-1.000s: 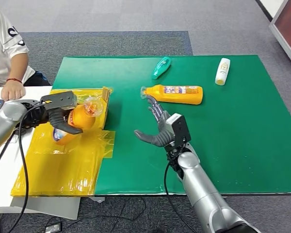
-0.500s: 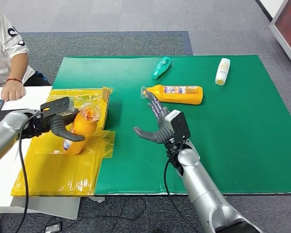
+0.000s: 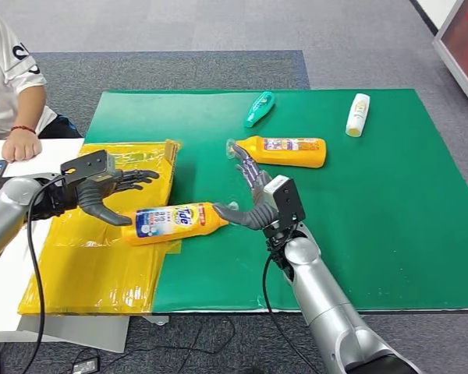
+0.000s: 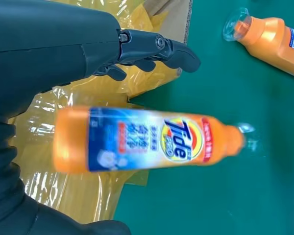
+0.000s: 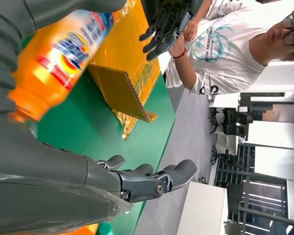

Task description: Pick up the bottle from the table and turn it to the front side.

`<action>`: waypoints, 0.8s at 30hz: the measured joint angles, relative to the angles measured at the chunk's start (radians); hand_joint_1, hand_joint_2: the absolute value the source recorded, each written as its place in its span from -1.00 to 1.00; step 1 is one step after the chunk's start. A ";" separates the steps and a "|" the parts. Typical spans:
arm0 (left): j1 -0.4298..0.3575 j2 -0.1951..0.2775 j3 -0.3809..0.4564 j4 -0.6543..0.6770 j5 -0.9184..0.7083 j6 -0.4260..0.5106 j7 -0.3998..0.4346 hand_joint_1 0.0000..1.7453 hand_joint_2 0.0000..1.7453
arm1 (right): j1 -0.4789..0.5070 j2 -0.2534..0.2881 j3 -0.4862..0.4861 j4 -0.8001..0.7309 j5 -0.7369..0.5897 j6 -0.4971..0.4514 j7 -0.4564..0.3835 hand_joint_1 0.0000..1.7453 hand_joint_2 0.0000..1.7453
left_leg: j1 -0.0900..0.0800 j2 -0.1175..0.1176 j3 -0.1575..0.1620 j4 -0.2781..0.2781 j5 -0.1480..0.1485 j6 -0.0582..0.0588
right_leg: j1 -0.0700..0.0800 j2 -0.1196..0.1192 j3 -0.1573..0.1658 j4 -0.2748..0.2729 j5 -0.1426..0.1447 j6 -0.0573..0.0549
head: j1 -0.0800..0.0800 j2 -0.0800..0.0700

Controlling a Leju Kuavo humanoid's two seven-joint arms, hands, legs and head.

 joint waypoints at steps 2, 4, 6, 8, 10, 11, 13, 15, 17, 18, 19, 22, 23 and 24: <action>0.001 0.001 0.001 0.000 -0.001 0.000 -0.002 -1.00 1.00 | -0.001 0.000 0.000 0.000 0.001 0.000 0.000 -1.00 1.00 | 0.000 0.000 0.000 0.000 0.000 0.000 | 0.000 0.000 0.000 0.000 0.000 0.000 | 0.000 0.000; 0.001 0.003 0.002 0.000 -0.002 0.000 -0.005 -1.00 1.00 | -0.002 0.000 0.000 0.000 0.002 0.000 0.000 -1.00 1.00 | 0.000 0.000 0.000 0.000 0.000 0.000 | 0.000 0.000 0.000 0.000 0.000 0.000 | 0.000 0.000; 0.002 0.004 0.002 0.000 -0.003 0.001 -0.007 -1.00 1.00 | -0.003 0.000 0.000 0.000 0.003 0.000 0.000 -1.00 1.00 | 0.000 0.000 0.000 0.000 0.000 0.000 | 0.000 0.000 0.000 0.000 0.000 0.000 | 0.000 0.000; 0.003 0.005 0.002 0.000 -0.004 0.001 -0.008 -1.00 1.00 | -0.004 0.000 0.000 0.000 0.003 0.000 0.000 -1.00 1.00 | 0.000 0.000 0.000 0.000 0.000 0.000 | 0.000 0.000 0.000 0.000 0.000 0.000 | 0.000 0.000; 0.005 0.007 0.003 0.000 -0.004 0.002 -0.011 -1.00 1.00 | -0.004 0.000 0.000 0.000 0.003 -0.001 0.000 -1.00 1.00 | 0.000 0.000 0.000 0.000 0.000 0.000 | 0.000 0.000 0.000 0.000 0.000 0.000 | 0.000 0.000; 0.007 0.008 0.004 0.000 -0.004 0.005 -0.015 -1.00 1.00 | -0.004 0.000 0.000 0.000 0.003 -0.002 0.000 -1.00 1.00 | 0.000 0.000 0.000 0.000 0.000 0.000 | 0.000 0.000 0.000 0.000 0.000 0.000 | 0.000 0.000; 0.015 0.011 0.011 0.000 -0.004 0.016 -0.030 -1.00 1.00 | -0.004 0.000 0.000 0.000 0.003 -0.003 0.000 -1.00 1.00 | 0.000 0.000 0.000 0.000 0.000 0.000 | 0.000 0.000 0.000 0.000 0.000 0.000 | 0.000 0.000; 0.028 0.014 0.025 0.000 -0.005 0.027 -0.046 -1.00 1.00 | -0.004 0.000 0.000 0.000 0.003 -0.004 0.000 -1.00 1.00 | 0.000 0.000 0.000 0.000 0.000 0.000 | 0.000 0.000 0.000 0.000 0.000 0.000 | 0.000 0.000; 0.041 0.016 0.039 0.000 -0.008 0.032 -0.056 -1.00 1.00 | -0.004 0.000 0.000 0.000 0.003 -0.004 0.000 -1.00 1.00 | 0.000 0.000 0.000 0.000 0.000 0.000 | 0.000 0.000 0.000 0.000 0.000 0.000 | 0.000 0.000; 0.047 0.017 0.044 0.000 -0.009 0.034 -0.059 -1.00 1.00 | -0.004 0.000 0.000 0.000 0.003 -0.004 0.000 -1.00 1.00 | 0.000 0.000 0.000 0.000 0.000 0.000 | 0.000 0.000 0.000 0.000 0.000 0.000 | 0.000 0.000; 0.052 0.018 0.049 0.000 -0.005 0.035 -0.063 -1.00 1.00 | -0.004 0.000 0.000 0.000 0.004 -0.005 0.000 -1.00 1.00 | 0.000 0.000 0.000 0.000 0.000 0.000 | 0.000 0.000 0.000 0.000 0.000 0.000 | 0.000 0.000; 0.092 0.017 0.093 -0.010 0.020 0.050 -0.107 -1.00 1.00 | -0.004 0.000 0.000 0.000 0.004 -0.014 0.004 -1.00 1.00 | 0.000 0.000 0.000 0.000 0.000 0.000 | 0.000 0.000 0.000 0.000 0.000 0.000 | 0.000 0.000; 0.119 0.015 0.123 -0.022 0.024 0.059 -0.130 -1.00 1.00 | -0.003 0.000 0.000 0.000 0.005 -0.018 0.006 -1.00 1.00 | 0.000 0.000 0.000 0.000 0.000 0.000 | 0.000 0.000 0.000 0.000 0.000 0.000 | 0.000 0.000; 0.153 0.012 0.160 -0.038 0.023 0.067 -0.153 -1.00 1.00 | -0.002 -0.001 0.000 0.000 0.006 -0.021 0.010 -1.00 1.00 | 0.000 0.000 0.000 0.000 0.000 0.000 | 0.000 0.000 0.000 0.000 0.000 0.000 | 0.000 0.000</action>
